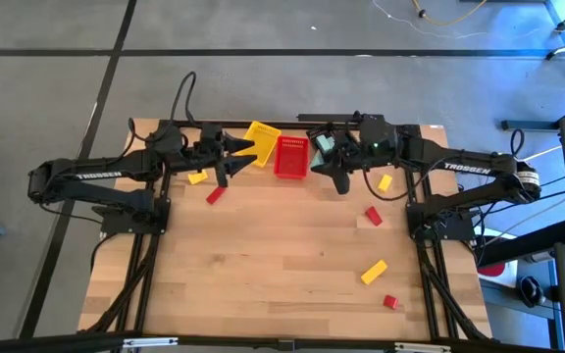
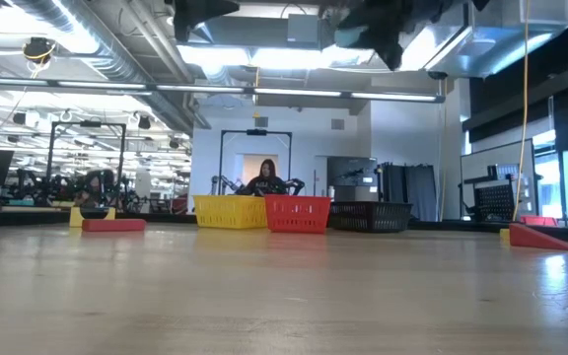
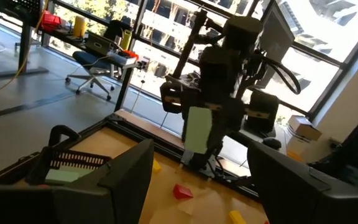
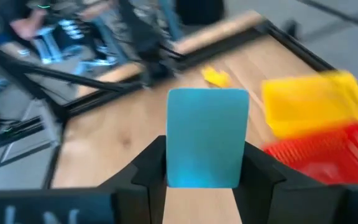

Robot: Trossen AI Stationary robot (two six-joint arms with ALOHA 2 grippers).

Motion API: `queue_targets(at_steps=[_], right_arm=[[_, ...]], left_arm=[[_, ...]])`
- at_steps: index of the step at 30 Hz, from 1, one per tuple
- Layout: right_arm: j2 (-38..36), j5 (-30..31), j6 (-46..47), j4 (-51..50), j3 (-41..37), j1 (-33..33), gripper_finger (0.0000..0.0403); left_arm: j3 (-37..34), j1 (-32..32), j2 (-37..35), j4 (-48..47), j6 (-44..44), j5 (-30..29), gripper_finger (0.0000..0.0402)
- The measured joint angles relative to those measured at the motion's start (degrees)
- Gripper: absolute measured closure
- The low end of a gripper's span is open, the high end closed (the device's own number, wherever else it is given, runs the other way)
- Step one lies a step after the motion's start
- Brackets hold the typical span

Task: Sort & place blocks by color
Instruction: Put the blue block into the black bin

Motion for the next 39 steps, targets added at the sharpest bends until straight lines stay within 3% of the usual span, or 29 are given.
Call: queue_targets(at_steps=[7,14,21,25,32,39], right_arm=[[3.9,5.6,6.1,-16.4,4.8,-7.8,0.0269],[18.3,8.5,-1.0,-32.2,15.1,-18.3,0.0269],[33.0,8.6,-4.6,-33.2,16.1,-23.2,0.0269],[37.6,8.5,-6.1,-32.3,16.1,-23.7,0.0269],[38.8,8.7,-7.2,-30.6,16.1,-23.8,0.0267],[38.8,5.9,-8.6,-31.7,16.1,-23.8,0.0207]], left_arm=[[0.0,0.0,0.0,0.0,0.0,-1.6,0.015],[0.0,0.0,0.0,0.0,0.0,-1.6,0.015],[0.0,0.0,0.0,0.0,0.0,-1.6,0.015],[0.0,0.0,0.0,0.0,0.0,-1.6,0.015],[0.0,0.0,0.0,0.0,0.0,-1.6,0.015],[0.0,0.0,0.0,0.0,0.0,-1.6,0.015]])
